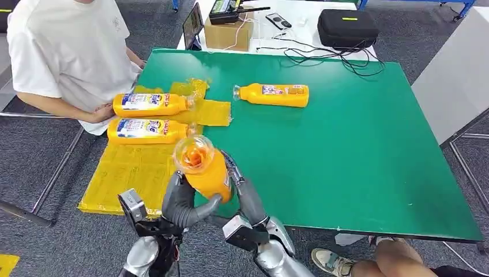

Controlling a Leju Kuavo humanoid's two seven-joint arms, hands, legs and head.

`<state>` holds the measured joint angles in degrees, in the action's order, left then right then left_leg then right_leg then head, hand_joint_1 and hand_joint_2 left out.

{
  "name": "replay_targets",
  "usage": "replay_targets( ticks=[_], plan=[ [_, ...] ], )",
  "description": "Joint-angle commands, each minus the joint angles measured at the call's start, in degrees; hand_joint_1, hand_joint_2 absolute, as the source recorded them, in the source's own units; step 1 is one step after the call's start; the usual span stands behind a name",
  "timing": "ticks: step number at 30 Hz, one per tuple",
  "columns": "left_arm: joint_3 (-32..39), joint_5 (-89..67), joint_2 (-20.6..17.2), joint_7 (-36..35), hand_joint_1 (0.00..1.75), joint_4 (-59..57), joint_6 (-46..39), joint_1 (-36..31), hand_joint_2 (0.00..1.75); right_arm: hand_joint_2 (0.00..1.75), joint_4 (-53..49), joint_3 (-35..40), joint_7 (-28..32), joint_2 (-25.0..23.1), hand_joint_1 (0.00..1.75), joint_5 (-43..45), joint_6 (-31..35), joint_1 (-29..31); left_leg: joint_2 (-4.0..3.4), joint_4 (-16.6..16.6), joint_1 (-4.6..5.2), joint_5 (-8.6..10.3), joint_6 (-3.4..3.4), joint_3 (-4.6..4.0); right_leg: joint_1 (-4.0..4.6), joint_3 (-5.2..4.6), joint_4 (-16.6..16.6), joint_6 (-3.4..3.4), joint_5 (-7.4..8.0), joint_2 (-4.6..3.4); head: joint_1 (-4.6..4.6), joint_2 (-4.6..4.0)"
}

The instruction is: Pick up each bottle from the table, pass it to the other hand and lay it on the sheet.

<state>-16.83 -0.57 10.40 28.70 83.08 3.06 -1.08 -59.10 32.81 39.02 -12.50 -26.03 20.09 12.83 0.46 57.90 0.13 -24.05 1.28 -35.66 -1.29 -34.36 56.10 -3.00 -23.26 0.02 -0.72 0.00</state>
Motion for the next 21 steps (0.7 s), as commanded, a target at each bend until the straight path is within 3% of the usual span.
replay_targets(
  ticks=[1,6,9,14,16,21],
  plan=[
    [4.41,-3.89,-2.63,0.1,1.75,-3.23,-2.45,-2.45,1.75,0.0,-1.88,-4.25,0.62,1.8,0.0,1.48,0.41,-0.74,0.02,-0.05,-0.08,-0.1,-0.09,0.29,0.1,0.32,-0.09,0.16,-0.1,0.06,-0.04,0.0],
    [3.99,-18.02,-4.94,-1.16,1.75,-5.94,-11.3,-4.55,1.75,0.0,-3.72,-6.99,0.98,1.45,0.0,2.82,1.31,-1.44,0.04,-0.03,-0.08,-0.1,-0.09,0.29,0.09,0.33,-0.06,0.16,-0.11,0.07,-0.04,0.0],
    [5.26,-28.57,-6.97,-5.4,1.75,-12.81,-17.1,-8.11,1.75,0.0,-5.32,-8.1,0.98,1.85,0.0,4.12,1.92,-2.0,0.15,-0.08,-0.06,-0.02,-0.1,0.26,0.07,0.31,-0.08,0.17,-0.07,0.16,-0.02,0.0],
    [8.3,-37.75,-8.62,-5.16,1.75,-25.84,-22.01,-14.13,1.75,0.0,-6.02,-8.12,0.98,2.39,0.0,6.49,2.87,-1.6,0.06,-0.1,-0.02,0.04,-0.08,0.19,0.03,0.17,-0.07,0.11,-0.01,0.09,-0.04,0.0],
    [7.28,-45.02,-9.97,-8.6,1.75,-29.72,-25.27,-15.5,1.75,0.0,-6.71,-7.81,0.98,2.67,0.0,6.84,2.95,-2.35,0.09,-0.1,-0.06,0.05,-0.12,0.26,0.06,0.26,-0.08,0.14,-0.03,0.13,-0.04,0.0],
    [6.41,-59.67,-13.06,-18.5,1.75,-34.56,-23.61,-13.92,1.75,0.0,-14.68,-6.83,0.98,4.43,0.0,7.08,5.69,-6.92,-0.07,-0.13,-0.1,-0.07,-0.15,0.45,0.1,0.43,-0.11,0.17,-0.1,-0.03,-0.04,0.0]
  ],
)
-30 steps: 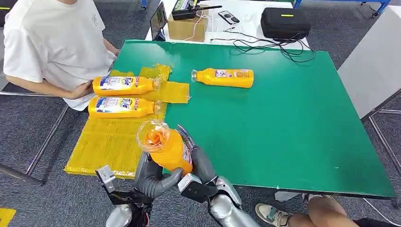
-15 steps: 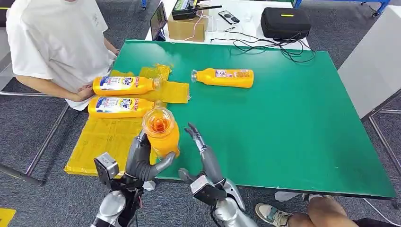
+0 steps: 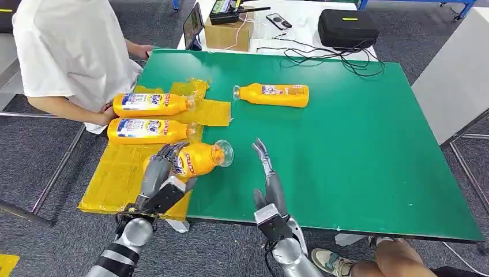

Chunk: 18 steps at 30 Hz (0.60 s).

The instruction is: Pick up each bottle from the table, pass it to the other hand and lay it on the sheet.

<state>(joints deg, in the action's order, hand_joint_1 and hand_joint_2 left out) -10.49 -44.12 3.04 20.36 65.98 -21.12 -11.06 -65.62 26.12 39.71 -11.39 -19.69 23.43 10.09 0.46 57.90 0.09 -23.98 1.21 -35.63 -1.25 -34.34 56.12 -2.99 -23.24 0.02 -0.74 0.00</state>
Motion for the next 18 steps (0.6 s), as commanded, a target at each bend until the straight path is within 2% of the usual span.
replay_targets(
  ticks=[1,5,9,14,15,16,17,18],
  plan=[
    [-0.31,-18.28,-5.81,-10.77,1.75,-18.21,0.4,-3.96,1.75,0.0,-9.32,-0.58,0.29,3.41,0.0,1.01,2.06,-4.91,-0.05,-0.11,-0.04,-0.12,-0.07,0.35,0.06,0.35,-0.12,0.13,-0.11,-0.01,0.0,0.0],
    [0.35,-21.56,-4.02,-13.55,1.75,-23.27,-0.3,-7.49,1.75,0.0,-12.33,-3.04,0.29,3.63,0.0,2.7,-0.02,-7.1,0.07,-0.05,-0.06,-0.15,-0.1,0.32,0.07,0.36,-0.08,0.17,-0.17,0.1,-0.02,0.0],
    [-1.74,-26.68,-4.57,-14.9,1.75,-29.94,1.49,-12.74,1.75,0.0,-11.8,-3.65,0.29,3.92,0.0,2.1,-1.0,-7.32,0.15,-0.04,-0.05,-0.06,-0.11,0.17,0.06,0.22,-0.07,0.17,-0.09,0.17,-0.02,0.0],
    [-2.63,-28.13,-4.14,-15.03,1.75,-29.53,2.92,-12.41,1.75,0.0,-11.41,-4.67,0.29,4.11,0.0,3.01,-0.79,-8.0,0.04,-0.05,-0.02,-0.05,-0.09,0.34,0.03,0.34,-0.07,0.15,-0.05,0.03,-0.02,0.0],
    [-2.59,-27.85,-3.63,-15.11,1.61,-29.22,3.57,-12.34,1.75,0.0,-10.96,-4.99,0.29,4.05,0.0,3.37,-0.91,-7.92,0.01,-0.06,-0.05,-0.07,-0.12,0.44,0.08,0.44,-0.1,0.2,-0.06,0.02,0.0,0.0],
    [-2.51,-27.59,-3.46,-15.07,0.12,-29.25,4.09,-12.36,1.75,0.0,-10.54,-5.1,0.29,3.92,0.0,3.55,-1.15,-7.74,0.04,-0.07,-0.02,-0.05,-0.1,0.49,0.05,0.47,-0.08,0.15,-0.06,0.04,0.0,0.0],
    [-2.59,-27.52,-3.3,-15.06,0.12,-29.2,4.51,-12.41,1.75,0.0,-10.06,-5.2,0.29,3.83,0.0,3.8,-1.54,-7.54,-0.01,-0.07,-0.11,-0.09,-0.17,0.6,0.15,0.61,-0.13,0.28,-0.07,0.03,0.0,0.0],
    [-2.08,-26.5,-2.77,-14.91,0.0,-29.28,5.53,-12.48,1.75,0.0,-9.45,-5.08,0.29,3.76,0.0,3.64,-1.59,-7.24,0.01,-0.07,-0.03,-0.04,-0.12,0.56,0.07,0.54,-0.08,0.17,-0.04,0.01,-0.02,0.0]
  ],
)
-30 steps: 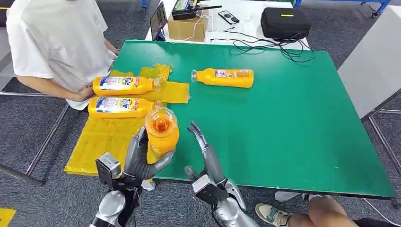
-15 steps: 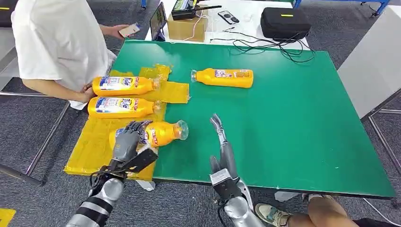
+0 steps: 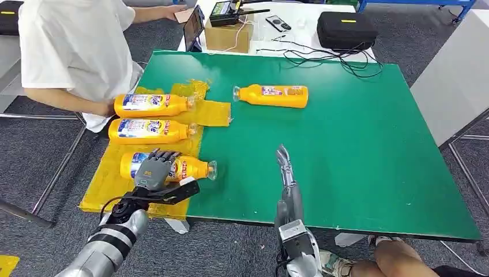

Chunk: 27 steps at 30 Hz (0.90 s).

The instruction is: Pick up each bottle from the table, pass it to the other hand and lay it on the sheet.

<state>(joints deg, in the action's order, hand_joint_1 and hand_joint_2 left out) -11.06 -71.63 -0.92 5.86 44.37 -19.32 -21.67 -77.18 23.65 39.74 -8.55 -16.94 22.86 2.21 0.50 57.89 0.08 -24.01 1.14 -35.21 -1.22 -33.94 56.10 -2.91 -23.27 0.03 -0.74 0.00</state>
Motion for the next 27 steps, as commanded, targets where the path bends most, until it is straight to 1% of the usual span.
replay_targets(
  ticks=[1,2,6,8,10,12,13,14,15,16,18,20,21,22,24,26,27],
  plan=[
    [0.61,5.64,2.31,1.92,0.0,-7.95,7.63,-2.06,1.75,0.0,2.81,-2.48,0.26,0.95,0.0,0.8,-1.19,0.88,-0.04,-0.05,-0.06,-0.03,-0.07,0.2,0.07,0.2,-0.09,0.14,0.0,0.0,-0.02,0.0],
    [0.61,5.64,2.31,1.92,0.0,-7.95,7.63,-2.06,1.75,0.0,2.81,-2.48,0.26,0.95,0.0,0.8,-1.19,0.88,0.02,-0.05,-0.01,0.01,-0.03,0.19,0.02,0.22,-0.06,0.09,-0.01,0.04,-0.02,0.0],
    [3.67,16.23,3.28,6.97,0.0,-5.37,16.75,-0.62,1.75,0.0,3.9,-1.68,0.26,1.62,0.0,2.25,-0.49,1.79,-0.04,-0.08,0.0,0.02,0.0,0.28,0.01,0.31,-0.09,0.07,0.01,-0.06,-0.04,0.0],
    [3.91,17.54,3.22,7.8,0.0,-4.84,17.86,-0.3,1.75,0.0,3.97,-1.6,0.26,1.67,0.0,2.42,-0.43,1.9,0.0,-0.07,0.02,0.02,0.02,0.3,-0.01,0.34,-0.07,0.05,0.0,-0.04,-0.02,0.0],
    [4.47,25.87,2.99,11.44,0.0,0.74,24.48,2.93,1.75,0.0,4.44,-1.04,0.26,2.07,0.0,3.7,-0.28,2.26,0.01,-0.11,0.0,0.0,-0.01,0.38,0.01,0.46,-0.12,0.1,-0.02,-0.07,-0.02,0.0],
    [3.61,29.42,2.66,12.87,0.0,4.41,26.63,4.72,1.75,0.0,4.65,-0.69,0.26,2.26,0.0,4.07,0.03,2.37,-0.17,-0.13,0.0,-0.04,-0.02,0.45,0.0,0.51,-0.15,0.1,0.0,-0.26,-0.02,0.0],
    [3.61,29.42,2.66,12.87,0.0,4.41,26.63,4.72,1.75,0.0,4.65,-0.69,0.26,2.26,0.0,4.07,0.03,2.37,-0.18,-0.1,0.01,-0.04,-0.01,0.4,-0.02,0.46,-0.11,0.08,0.01,-0.26,0.0,0.0],
    [3.61,29.42,2.66,12.87,0.0,4.41,26.63,4.72,1.75,0.0,4.65,-0.69,0.26,2.26,0.0,4.07,0.03,2.37,-0.38,-0.14,-0.07,-0.13,-0.08,0.51,0.08,0.54,-0.19,0.21,0.0,-0.42,-0.02,0.0],
    [2.78,31.48,2.46,12.52,0.0,8.4,27.88,6.45,1.75,0.0,4.7,-0.29,0.26,2.48,0.0,4.35,0.35,2.43,-0.04,-0.09,0.02,-0.02,-0.01,0.36,-0.03,0.45,-0.09,0.07,-0.01,-0.1,-0.02,0.0],
    [1.82,35.7,1.97,13.69,0.0,12.22,29.25,7.9,1.75,0.0,4.73,-0.08,0.26,2.63,0.0,5.12,0.52,2.4,-0.08,-0.09,-0.01,-0.06,-0.05,0.39,0.02,0.47,-0.11,0.12,-0.02,-0.13,-0.02,0.0],
    [1.48,40.14,2.53,14.12,0.0,17.39,29.98,9.47,1.75,0.0,4.86,-0.15,0.26,2.76,0.0,5.32,0.86,2.17,-0.09,-0.06,-0.03,-0.09,-0.05,0.36,0.04,0.42,-0.09,0.13,-0.05,-0.16,0.0,0.0],
    [1.54,41.89,2.75,13.66,0.0,19.32,30.3,9.9,1.75,0.0,4.88,-0.19,0.26,2.8,0.0,5.38,0.93,2.09,-0.14,-0.06,-0.03,-0.09,-0.06,0.35,0.03,0.41,-0.09,0.13,-0.04,-0.22,-0.04,0.0],
    [1.54,41.89,2.75,13.66,0.0,19.32,30.3,9.9,0.0,0.0,4.88,-0.19,0.26,2.8,0.0,5.38,0.93,2.09,-0.07,-0.02,-0.02,-0.06,-0.04,0.23,0.02,0.28,-0.06,0.07,-0.03,-0.11,-0.02,0.0],
    [1.01,45.58,3.06,13.0,0.0,23.63,30.74,10.64,0.0,0.0,4.84,-0.2,0.26,2.95,0.0,5.46,1.14,1.9,-0.06,0.04,-0.09,-0.11,-0.07,0.2,0.09,0.25,-0.04,0.13,-0.07,-0.06,-0.02,0.0],
    [0.72,48.51,3.51,13.92,0.0,27.33,29.8,11.17,0.0,0.0,4.57,-0.22,0.26,3.08,0.0,5.25,1.63,1.6,0.05,0.03,-0.07,-0.06,-0.05,0.04,0.07,0.12,-0.04,0.12,-0.08,0.04,0.02,0.0],
    [0.2,49.8,4.69,15.49,0.0,33.18,25.54,12.37,0.0,0.0,3.37,-0.41,0.26,3.24,0.0,4.88,2.4,0.56,-0.01,0.05,-0.08,-0.09,-0.05,0.01,0.08,0.07,-0.02,0.12,-0.08,-0.02,-0.02,0.0],
    [0.01,49.93,5.08,15.98,0.0,34.81,24.05,12.64,0.0,0.0,3.09,-0.56,0.26,3.21,0.0,4.71,2.63,0.24,0.06,0.05,-0.06,-0.05,-0.04,-0.11,0.06,-0.03,0.0,0.07,-0.06,0.07,-0.02,0.0]
  ],
)
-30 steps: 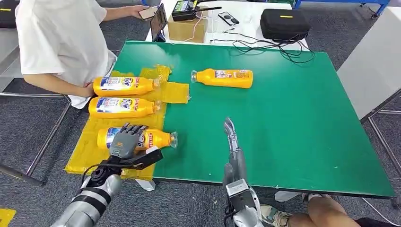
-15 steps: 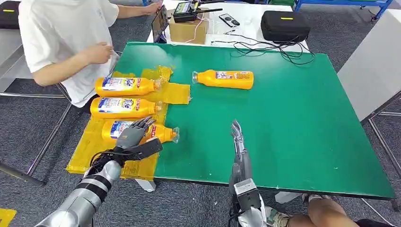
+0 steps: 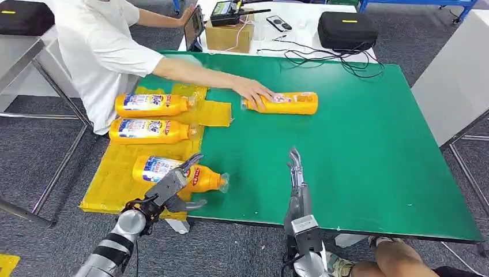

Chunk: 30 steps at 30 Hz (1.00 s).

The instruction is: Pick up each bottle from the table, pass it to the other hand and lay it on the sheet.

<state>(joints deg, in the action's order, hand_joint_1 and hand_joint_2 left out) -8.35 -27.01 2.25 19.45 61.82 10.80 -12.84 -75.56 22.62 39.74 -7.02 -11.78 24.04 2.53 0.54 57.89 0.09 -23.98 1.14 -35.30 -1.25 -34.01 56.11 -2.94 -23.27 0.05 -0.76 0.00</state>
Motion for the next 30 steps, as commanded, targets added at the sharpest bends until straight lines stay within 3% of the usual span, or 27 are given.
replay_targets(
  ticks=[1,2,18,21,22,23,24,30],
  plan=[
    [-2.9,5.48,2.78,4.09,0.0,20.47,-9.89,4.16,0.0,0.0,1.06,0.12,0.26,1.59,0.0,-0.68,1.57,-0.52,0.05,0.11,-0.12,-0.14,-0.06,-0.03,0.14,0.04,0.01,0.12,-0.12,0.1,0.02,0.0],
    [-2.84,6.31,3.48,4.46,0.0,21.84,-11.6,4.31,1.75,0.0,1.09,0.03,0.26,1.43,0.0,-1.13,1.69,-0.63,0.07,0.13,-0.13,-0.19,-0.07,0.01,0.15,0.11,0.02,0.15,-0.18,0.13,0.02,0.0],
    [-3.9,10.43,3.19,5.46,0.0,22.53,-14.33,3.66,1.75,0.0,1.3,-0.51,0.26,1.51,0.0,-3.62,2.74,-0.16,-0.02,0.0,-0.04,-0.07,-0.05,-0.15,0.06,-0.13,-0.03,0.08,-0.04,0.02,0.02,0.0],
    [-4.66,12.17,2.53,5.66,0.0,24.68,-14.54,4.22,1.75,0.0,9.09,-2.53,-0.97,1.96,0.0,-22.99,13.94,2.46,-0.04,0.01,-0.08,-0.12,-0.07,-0.05,0.1,-0.02,-0.06,0.12,-0.08,0.01,0.02,0.0],
    [-4.63,12.37,2.35,5.61,0.0,25.98,-14.58,4.96,1.75,0.0,12.44,-3.22,-8.27,3.02,0.0,-34.41,15.29,4.04,-0.05,-0.03,-0.05,-0.06,-0.04,-0.12,0.07,-0.1,-0.07,0.07,-0.02,-0.02,0.02,0.0],
    [-4.37,12.29,2.32,5.45,0.0,27.77,-14.71,6.25,1.75,0.0,14.27,-3.19,-13.17,4.4,0.0,-40.43,13.44,5.17,-0.11,-0.05,-0.08,-0.11,-0.07,0.0,0.1,0.01,-0.11,0.12,-0.04,-0.06,0.0,0.0],
    [-4.24,12.33,2.28,5.46,0.0,29.34,-14.57,7.38,1.75,1.75,15.64,-3.35,-16.1,5.74,0.0,-44.39,12.13,6.13,-0.13,-0.07,-0.07,-0.08,-0.05,-0.04,0.09,-0.01,-0.14,0.09,0.0,-0.09,0.02,0.0],
    [-3.92,6.83,2.95,-0.92,0.0,30.38,-17.5,11.0,1.75,1.75,13.11,-6.63,-26.98,10.2,0.0,-56.06,7.07,5.98,0.07,-0.03,-0.02,-0.1,-0.04,-0.05,0.04,0.02,-0.09,0.09,-0.08,0.06,-0.02,0.0]
  ],
)
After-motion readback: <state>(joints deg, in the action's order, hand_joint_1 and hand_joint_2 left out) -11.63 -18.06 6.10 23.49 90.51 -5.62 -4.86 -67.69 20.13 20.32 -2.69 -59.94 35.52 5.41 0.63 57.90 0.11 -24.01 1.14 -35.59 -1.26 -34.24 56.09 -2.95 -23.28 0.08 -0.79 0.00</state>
